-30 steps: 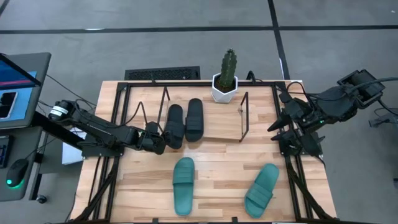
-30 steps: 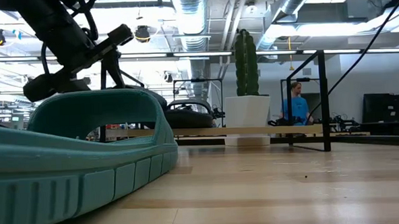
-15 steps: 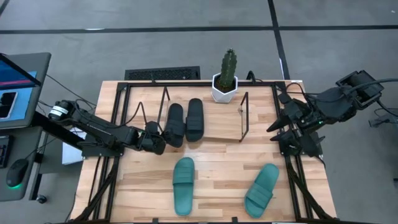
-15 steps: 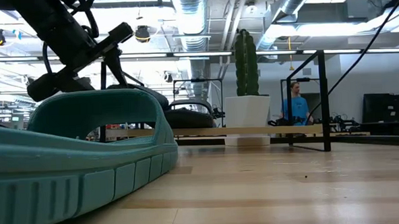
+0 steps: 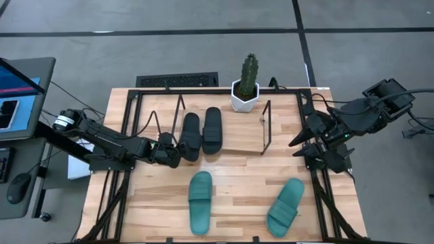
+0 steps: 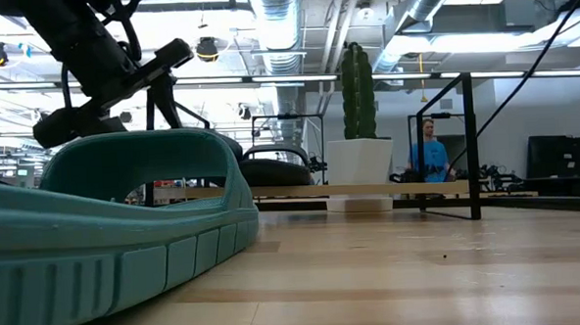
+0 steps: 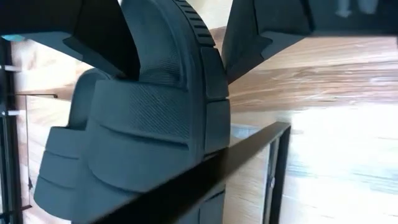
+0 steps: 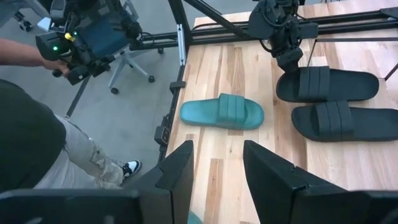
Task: Pick and place slides into the shelf
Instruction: Put the black slipper on the shelf, then put the right green slipper on the shelf
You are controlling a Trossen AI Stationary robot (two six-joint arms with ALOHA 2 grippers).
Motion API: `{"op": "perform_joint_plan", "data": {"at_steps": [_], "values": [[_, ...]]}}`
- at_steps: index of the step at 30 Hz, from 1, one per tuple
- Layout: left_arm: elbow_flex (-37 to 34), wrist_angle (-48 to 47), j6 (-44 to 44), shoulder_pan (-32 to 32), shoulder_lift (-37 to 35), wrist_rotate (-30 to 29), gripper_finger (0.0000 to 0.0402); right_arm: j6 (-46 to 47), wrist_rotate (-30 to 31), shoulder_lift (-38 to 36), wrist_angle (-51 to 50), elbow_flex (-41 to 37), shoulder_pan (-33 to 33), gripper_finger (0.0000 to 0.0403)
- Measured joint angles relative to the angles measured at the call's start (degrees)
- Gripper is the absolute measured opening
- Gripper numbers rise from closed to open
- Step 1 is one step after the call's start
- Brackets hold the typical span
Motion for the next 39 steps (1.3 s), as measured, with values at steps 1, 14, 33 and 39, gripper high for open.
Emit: {"op": "perform_joint_plan", "data": {"at_steps": [1, 14, 33, 39], "values": [[0.0, 0.2, 0.5, -0.1, 0.0, 0.1, 0.0213, 0.0, 0.0, 0.0, 0.0, 0.0, 0.0, 0.0132], [0.0, -1.3, 3.3, -1.6, -0.1, 1.7, 0.0206, 0.0, 0.0, 0.0, 0.0, 0.0, 0.0, 0.0135], [0.0, -5.1, 4.5, 0.5, -0.1, 2.2, 0.0206, 0.4, 0.0, 0.0, 0.0, 0.0, 0.0, 0.0139], [0.0, -4.6, 6.0, 0.5, -0.1, 3.5, 0.0206, 0.4, 0.0, 0.0, 0.0, 0.0, 0.0, 0.0143]]}}
